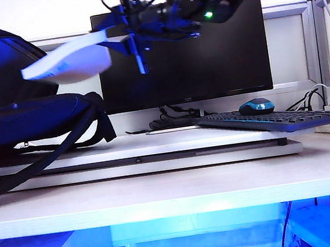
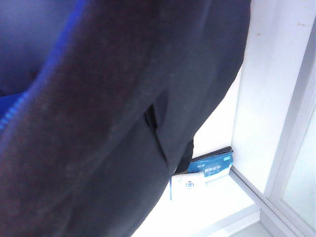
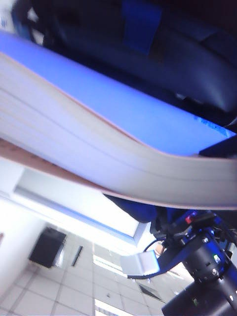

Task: Pick up the book on the desk and put it into the open backpack.

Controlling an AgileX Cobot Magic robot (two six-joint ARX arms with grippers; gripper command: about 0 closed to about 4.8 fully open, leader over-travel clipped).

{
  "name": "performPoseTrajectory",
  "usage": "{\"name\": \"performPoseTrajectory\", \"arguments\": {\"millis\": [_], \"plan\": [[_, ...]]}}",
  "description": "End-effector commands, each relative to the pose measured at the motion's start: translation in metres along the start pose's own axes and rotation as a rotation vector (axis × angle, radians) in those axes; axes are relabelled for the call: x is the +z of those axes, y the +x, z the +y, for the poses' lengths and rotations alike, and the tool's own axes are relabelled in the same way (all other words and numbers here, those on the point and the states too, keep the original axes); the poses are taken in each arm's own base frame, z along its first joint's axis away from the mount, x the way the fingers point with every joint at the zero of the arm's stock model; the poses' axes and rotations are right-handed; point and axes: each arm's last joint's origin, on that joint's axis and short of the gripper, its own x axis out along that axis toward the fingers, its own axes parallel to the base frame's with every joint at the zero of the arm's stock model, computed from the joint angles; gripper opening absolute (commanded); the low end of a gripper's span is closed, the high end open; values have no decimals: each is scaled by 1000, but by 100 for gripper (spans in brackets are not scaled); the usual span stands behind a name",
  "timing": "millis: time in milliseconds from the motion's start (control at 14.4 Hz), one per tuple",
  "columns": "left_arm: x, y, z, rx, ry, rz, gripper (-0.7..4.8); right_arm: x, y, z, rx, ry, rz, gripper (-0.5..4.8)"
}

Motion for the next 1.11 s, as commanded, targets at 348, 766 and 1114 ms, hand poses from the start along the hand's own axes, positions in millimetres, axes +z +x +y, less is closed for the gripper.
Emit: {"name": "performPoseTrajectory", "arguments": {"millis": [348, 766, 1114], "plan": [[14, -10, 6, 18, -12, -113, -6, -29, 40, -22, -5, 3, 33, -7], [15, -11, 5, 2, -33, -120, -6, -42, 83, -21, 9, 22, 93, -7], [15, -11, 5, 2, -33, -120, -6, -60, 92, -39, -34, 47, 106, -7]]}}
